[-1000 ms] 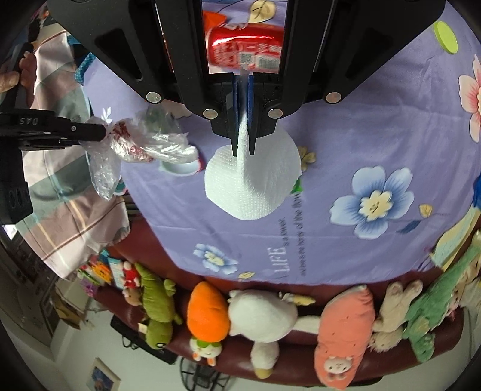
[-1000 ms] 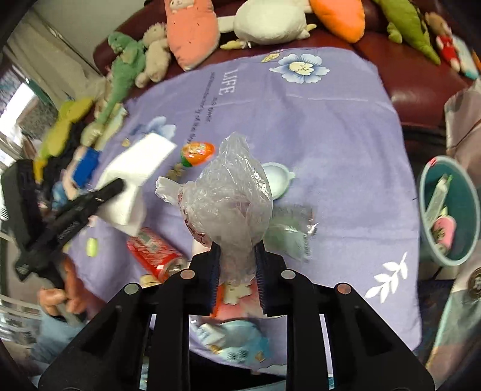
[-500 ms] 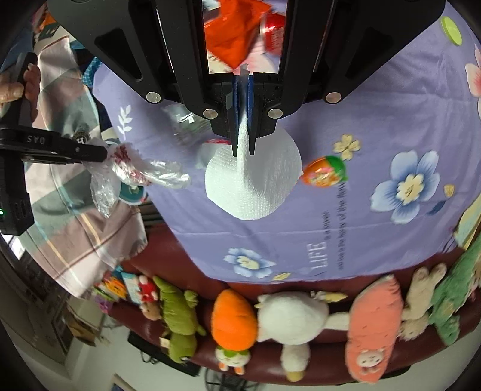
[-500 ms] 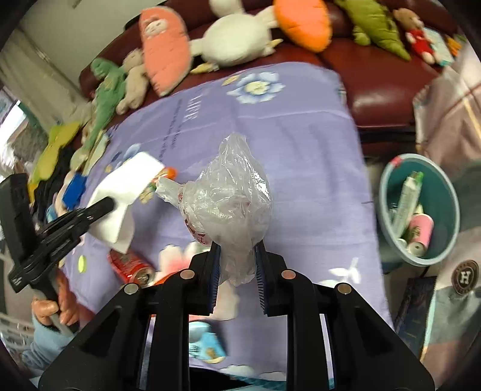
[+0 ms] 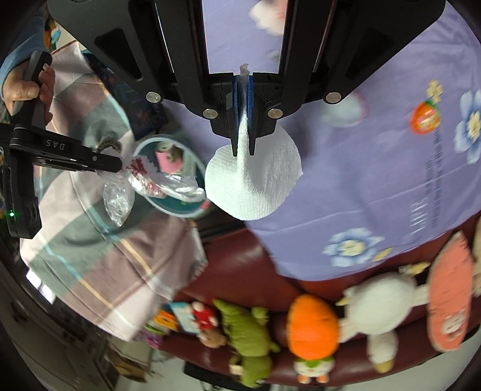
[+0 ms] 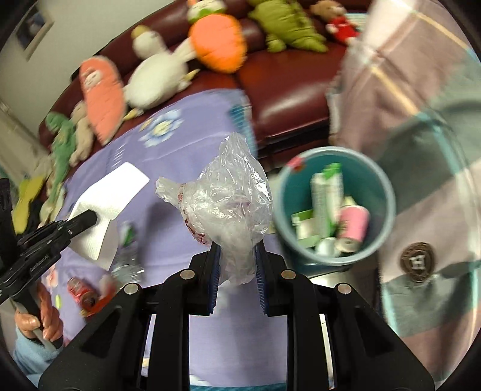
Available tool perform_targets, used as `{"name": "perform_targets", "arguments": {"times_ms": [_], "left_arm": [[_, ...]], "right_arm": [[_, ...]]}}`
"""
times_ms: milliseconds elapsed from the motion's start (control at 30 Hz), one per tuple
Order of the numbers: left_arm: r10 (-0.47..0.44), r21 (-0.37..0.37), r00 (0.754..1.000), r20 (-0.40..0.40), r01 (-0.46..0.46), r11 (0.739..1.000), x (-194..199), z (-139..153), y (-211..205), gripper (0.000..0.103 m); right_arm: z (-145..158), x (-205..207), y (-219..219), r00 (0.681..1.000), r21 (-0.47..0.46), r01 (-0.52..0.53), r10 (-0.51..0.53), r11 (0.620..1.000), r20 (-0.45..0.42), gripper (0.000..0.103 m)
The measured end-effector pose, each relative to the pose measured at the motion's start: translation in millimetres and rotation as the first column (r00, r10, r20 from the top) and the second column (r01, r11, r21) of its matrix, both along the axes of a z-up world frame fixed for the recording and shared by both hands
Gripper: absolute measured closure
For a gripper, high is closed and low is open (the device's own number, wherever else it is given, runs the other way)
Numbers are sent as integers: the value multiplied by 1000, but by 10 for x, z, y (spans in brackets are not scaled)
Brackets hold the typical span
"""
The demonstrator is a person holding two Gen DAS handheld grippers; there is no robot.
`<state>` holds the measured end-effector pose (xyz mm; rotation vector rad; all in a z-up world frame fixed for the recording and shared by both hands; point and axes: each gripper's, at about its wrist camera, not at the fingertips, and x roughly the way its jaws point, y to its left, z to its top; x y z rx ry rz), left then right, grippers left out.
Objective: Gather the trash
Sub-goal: 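Carry tissue and plastic bag over the wastebasket and open both tools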
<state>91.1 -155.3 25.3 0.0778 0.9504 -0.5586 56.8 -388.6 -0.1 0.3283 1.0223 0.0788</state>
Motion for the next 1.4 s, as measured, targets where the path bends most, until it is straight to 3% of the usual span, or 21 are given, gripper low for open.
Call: {"name": "perform_targets", "arguments": {"times_ms": [233,433,633,1100,1167,1333,1400], "left_arm": [[-120,40,992,-29,121,992,90,-241,-985,98],[-132,23,987,-88,135,991,255,-538,-1473,98],[-118,-8,985,-128,118,993,429,-758,-1716,98],[-123,23,965,-233,131,991,780,-1338,-2033,96],[-119,27,960,-254,130,991,819,-1420,-2048,90],[-100,36,965,-243,112,993,877,-1498,-2039,54],[-95,34,967,-236,106,994,894,-1490,-2023,49]], "right_arm": [[-305,-93,-860,989,6,146,-146,989,-34,83],[-512,-87,-1220,981,-2,180,-180,984,-67,83],[-592,52,-1357,983,-36,165,-167,986,-76,82],[-703,278,-1493,974,-51,187,-192,981,-119,82],[-720,306,-1493,973,-57,191,-197,980,-125,82],[-717,399,-1466,971,-66,194,-201,979,-128,82],[-705,425,-1452,972,-71,192,-200,979,-124,82]]}}
